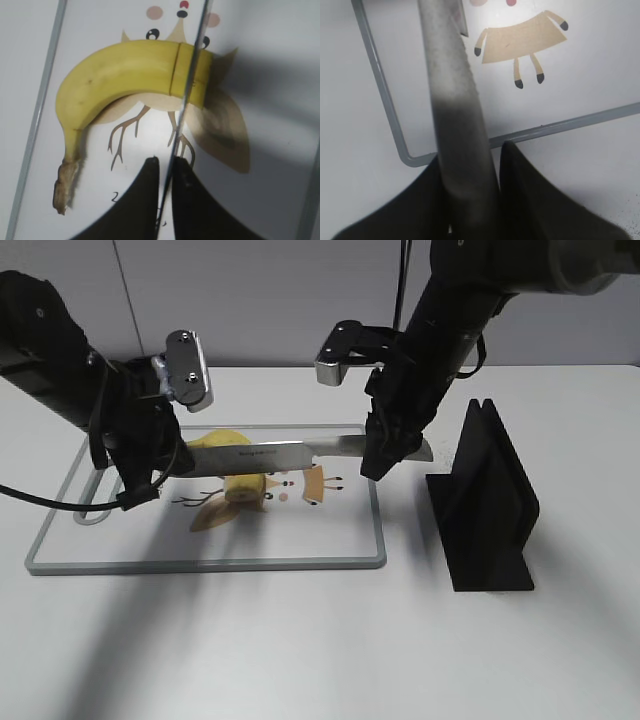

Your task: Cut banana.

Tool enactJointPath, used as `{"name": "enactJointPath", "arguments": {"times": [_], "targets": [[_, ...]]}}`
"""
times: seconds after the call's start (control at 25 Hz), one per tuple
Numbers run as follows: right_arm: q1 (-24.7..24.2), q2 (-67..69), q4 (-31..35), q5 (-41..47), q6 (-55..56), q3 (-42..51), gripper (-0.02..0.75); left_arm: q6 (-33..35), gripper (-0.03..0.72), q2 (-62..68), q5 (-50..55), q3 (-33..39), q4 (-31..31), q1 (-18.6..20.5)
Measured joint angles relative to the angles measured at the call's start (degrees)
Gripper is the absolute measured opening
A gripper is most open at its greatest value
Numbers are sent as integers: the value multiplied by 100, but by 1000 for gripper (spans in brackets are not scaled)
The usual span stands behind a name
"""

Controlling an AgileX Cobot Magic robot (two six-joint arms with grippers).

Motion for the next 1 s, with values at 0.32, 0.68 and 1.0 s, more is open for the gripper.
{"name": "enactJointPath", "arguments": {"times": [0.32,0.68,1.0], "targets": [[0,139,0,-59,-14,0,230,0,42,154,-33,0,8,0],[0,151,0,-156,-95,0,230,0,39,198,-57,0,2,0],[0,182,-5,-217,-110,0,230,-1,38,202,-115,0,8,0]]}}
